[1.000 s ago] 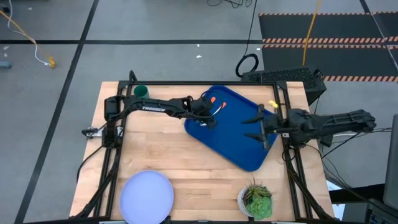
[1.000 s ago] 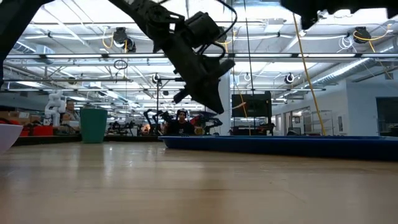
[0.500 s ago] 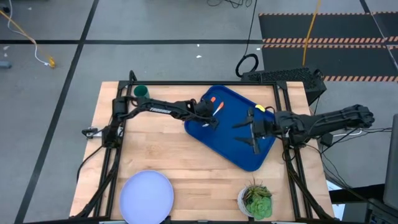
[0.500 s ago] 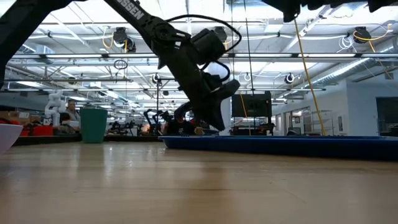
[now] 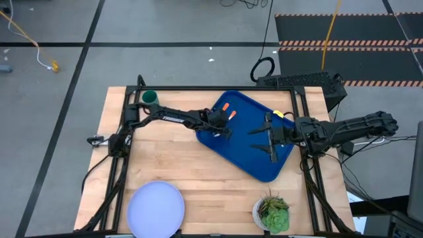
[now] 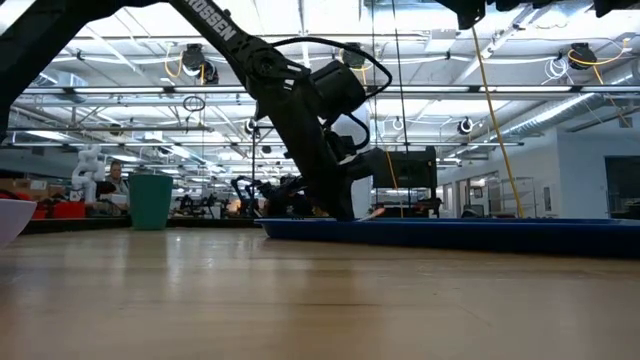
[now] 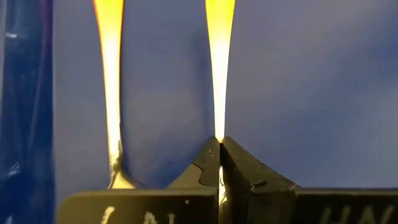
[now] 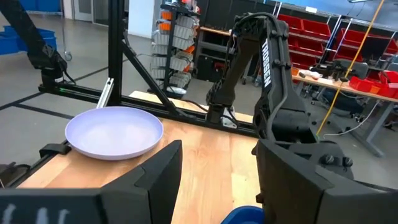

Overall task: Pick and place plate/cup/fork/spoon on tray
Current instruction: Put the orange spoon on the blue serving tray to the left of the orange fork

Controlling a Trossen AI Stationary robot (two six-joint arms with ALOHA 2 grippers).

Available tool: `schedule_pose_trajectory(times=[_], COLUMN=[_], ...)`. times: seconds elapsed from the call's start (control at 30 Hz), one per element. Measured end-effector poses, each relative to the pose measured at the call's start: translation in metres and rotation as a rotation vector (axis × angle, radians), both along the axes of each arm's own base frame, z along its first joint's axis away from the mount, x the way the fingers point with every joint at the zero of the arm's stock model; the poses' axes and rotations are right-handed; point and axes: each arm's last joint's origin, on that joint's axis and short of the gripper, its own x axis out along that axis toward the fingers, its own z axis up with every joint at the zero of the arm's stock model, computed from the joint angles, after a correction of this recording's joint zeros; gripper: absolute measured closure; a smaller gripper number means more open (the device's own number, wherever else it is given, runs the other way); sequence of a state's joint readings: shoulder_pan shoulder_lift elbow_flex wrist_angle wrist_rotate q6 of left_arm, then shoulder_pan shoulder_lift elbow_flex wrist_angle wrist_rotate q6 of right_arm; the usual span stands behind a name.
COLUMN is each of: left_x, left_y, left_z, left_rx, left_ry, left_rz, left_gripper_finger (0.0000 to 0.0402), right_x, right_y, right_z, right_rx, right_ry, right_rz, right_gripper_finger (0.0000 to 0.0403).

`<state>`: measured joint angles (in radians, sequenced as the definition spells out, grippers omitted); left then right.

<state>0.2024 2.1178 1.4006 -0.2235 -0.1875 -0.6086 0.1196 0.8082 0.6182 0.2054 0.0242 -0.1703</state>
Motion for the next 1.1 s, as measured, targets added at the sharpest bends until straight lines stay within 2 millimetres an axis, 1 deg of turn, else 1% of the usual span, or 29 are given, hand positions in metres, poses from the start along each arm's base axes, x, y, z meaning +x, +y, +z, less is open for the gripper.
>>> schedule_pose_trajectory(times=[0.13,0.5,0.73,0.9,1.1], left_x=[0.001,0.0,-0.002,-0.002,-0.002], left_y=[0.001,0.008,0.014,0.015,0.014], left_z=[-0.003,-0.003,-0.003,-0.003,-0.003], left_rx=[-0.003,-0.013,-0.02,-0.021,-0.021], left_ry=[0.0,-0.015,-0.018,-0.019,-0.019], left_rz=[0.004,0.034,0.058,0.061,0.06], left_gripper_finger=[0.0397,0.0393,0.0364,0.0346,0.0335], right_x=[0.0,0.0,0.0,0.0,0.0], right_y=[0.0,0.0,0.0,0.0,0.0], right_z=[0.0,-0.001,-0.001,-0.001,-0.001], right_rx=[0.0,0.015,0.017,0.018,0.018], right_ry=[0.0,0.014,0.017,0.017,0.017], right_rz=[0.0,-0.005,-0.005,-0.005,-0.005], right_gripper_finger=[0.0202,0.0202,0.0202,0.0202,0.0202])
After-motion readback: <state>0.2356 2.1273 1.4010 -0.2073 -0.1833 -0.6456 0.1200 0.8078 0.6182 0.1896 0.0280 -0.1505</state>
